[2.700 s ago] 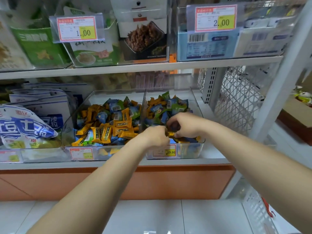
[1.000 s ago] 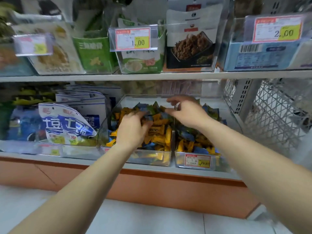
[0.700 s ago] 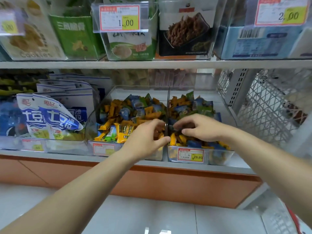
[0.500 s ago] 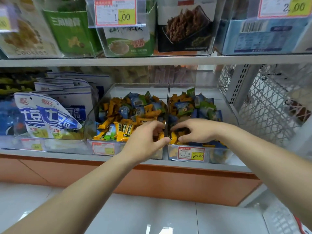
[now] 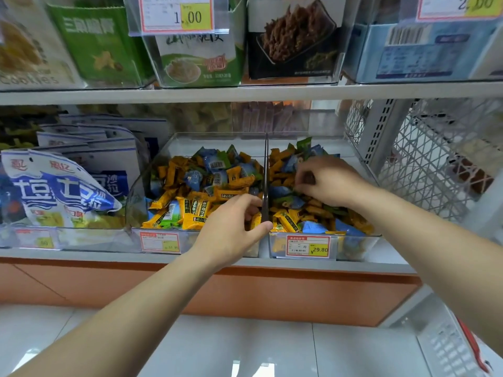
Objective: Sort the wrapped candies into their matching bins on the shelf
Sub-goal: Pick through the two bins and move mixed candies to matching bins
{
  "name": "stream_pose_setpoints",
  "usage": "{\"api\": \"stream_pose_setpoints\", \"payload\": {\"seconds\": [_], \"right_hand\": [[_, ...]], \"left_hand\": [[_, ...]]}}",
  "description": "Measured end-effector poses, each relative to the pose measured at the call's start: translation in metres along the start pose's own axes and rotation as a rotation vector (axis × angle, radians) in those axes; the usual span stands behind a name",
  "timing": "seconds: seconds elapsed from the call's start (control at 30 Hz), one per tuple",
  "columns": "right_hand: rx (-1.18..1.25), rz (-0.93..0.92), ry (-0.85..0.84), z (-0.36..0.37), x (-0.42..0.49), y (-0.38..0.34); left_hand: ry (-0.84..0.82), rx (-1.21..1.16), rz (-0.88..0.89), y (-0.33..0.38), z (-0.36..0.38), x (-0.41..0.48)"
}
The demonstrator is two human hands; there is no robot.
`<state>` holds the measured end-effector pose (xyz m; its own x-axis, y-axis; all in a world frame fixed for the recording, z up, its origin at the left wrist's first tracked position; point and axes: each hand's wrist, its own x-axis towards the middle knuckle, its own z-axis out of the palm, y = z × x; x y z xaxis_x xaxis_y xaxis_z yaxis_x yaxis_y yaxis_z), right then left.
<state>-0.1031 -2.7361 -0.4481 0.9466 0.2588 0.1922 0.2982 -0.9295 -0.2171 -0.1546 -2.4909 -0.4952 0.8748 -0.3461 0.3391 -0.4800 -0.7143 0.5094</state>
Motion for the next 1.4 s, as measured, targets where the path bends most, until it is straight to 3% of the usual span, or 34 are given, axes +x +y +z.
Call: {"api": "stream_pose_setpoints", "payload": {"seconds": [0.1,0.2,0.43,0.6,0.7,0.87,1.0,1.2,1.3,1.4], "right_hand": [[0.191,-0.103,-0.153,0.003,-0.007,-0.015],[0.176,-0.103,-0.389,0.011,-0.009,-0.02],[-0.001,-0.019,-0.536,0.02,0.004,-0.029],[0.02,0.042,-0.58,0.022,0.01,-0.034],[-0.04,-0.013,-0.594,0.025,0.011,-0.041],[-0.072,-0.033,-0.494,0.034,0.009,-0.046],[0.153,-0.022,-0.422,0.021,0.001,-0.027],[0.491,0.104,-0.098,-0.003,-0.014,-0.011],[0.817,0.184,0.075,-0.014,-0.015,-0.014],[0.878,0.208,0.133,-0.02,-0.011,-0.022]], "left_hand": [[0.006,0.002,0.0,0.001,0.0,0.001],[0.009,0.012,0.0,0.002,0.0,0.0],[-0.002,0.016,0.004,0.001,0.0,-0.001],[-0.004,0.019,0.01,0.0,-0.001,-0.002],[-0.003,0.026,0.011,0.001,-0.001,-0.001],[-0.02,0.01,0.0,0.001,-0.002,-0.001],[-0.03,0.0,-0.009,0.0,-0.003,0.0],[-0.075,-0.089,-0.052,0.002,-0.01,0.005],[0.09,-0.127,-0.058,0.01,-0.017,0.013],[0.202,-0.066,-0.018,0.025,-0.018,0.024]]}}
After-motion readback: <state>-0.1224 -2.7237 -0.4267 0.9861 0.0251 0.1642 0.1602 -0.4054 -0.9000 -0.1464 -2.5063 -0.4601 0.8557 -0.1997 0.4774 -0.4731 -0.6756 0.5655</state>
